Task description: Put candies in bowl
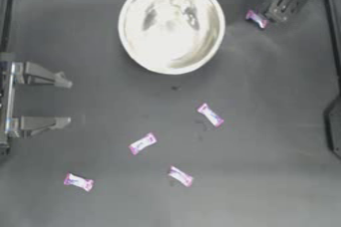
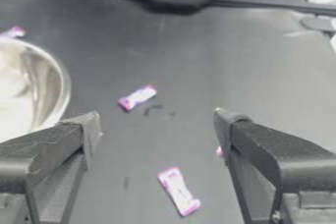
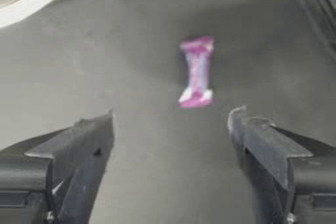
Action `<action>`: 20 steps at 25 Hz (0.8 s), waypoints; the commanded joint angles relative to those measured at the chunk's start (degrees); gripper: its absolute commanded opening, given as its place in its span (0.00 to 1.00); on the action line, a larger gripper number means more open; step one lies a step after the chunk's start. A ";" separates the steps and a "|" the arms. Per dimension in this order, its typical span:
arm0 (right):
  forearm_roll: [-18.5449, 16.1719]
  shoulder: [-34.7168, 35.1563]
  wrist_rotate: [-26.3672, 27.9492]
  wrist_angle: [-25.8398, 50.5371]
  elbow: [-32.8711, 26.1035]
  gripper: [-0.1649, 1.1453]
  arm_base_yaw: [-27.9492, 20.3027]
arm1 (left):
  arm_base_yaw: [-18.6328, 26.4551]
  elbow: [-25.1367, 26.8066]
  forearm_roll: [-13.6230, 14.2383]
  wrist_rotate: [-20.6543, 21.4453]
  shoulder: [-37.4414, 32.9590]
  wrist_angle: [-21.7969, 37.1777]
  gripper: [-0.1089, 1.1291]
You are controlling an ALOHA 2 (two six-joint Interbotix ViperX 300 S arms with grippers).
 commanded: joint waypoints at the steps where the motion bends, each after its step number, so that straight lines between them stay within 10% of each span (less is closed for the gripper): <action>1: 2.55 1.85 -3.43 -1.05 -2.29 0.87 -1.41 | 0.09 -1.05 -0.26 -0.09 1.32 -0.18 0.89; 20: 3.16 15.03 -9.84 -6.06 -4.83 0.87 -4.57 | 1.14 -1.32 -0.62 -0.18 2.64 -0.18 0.89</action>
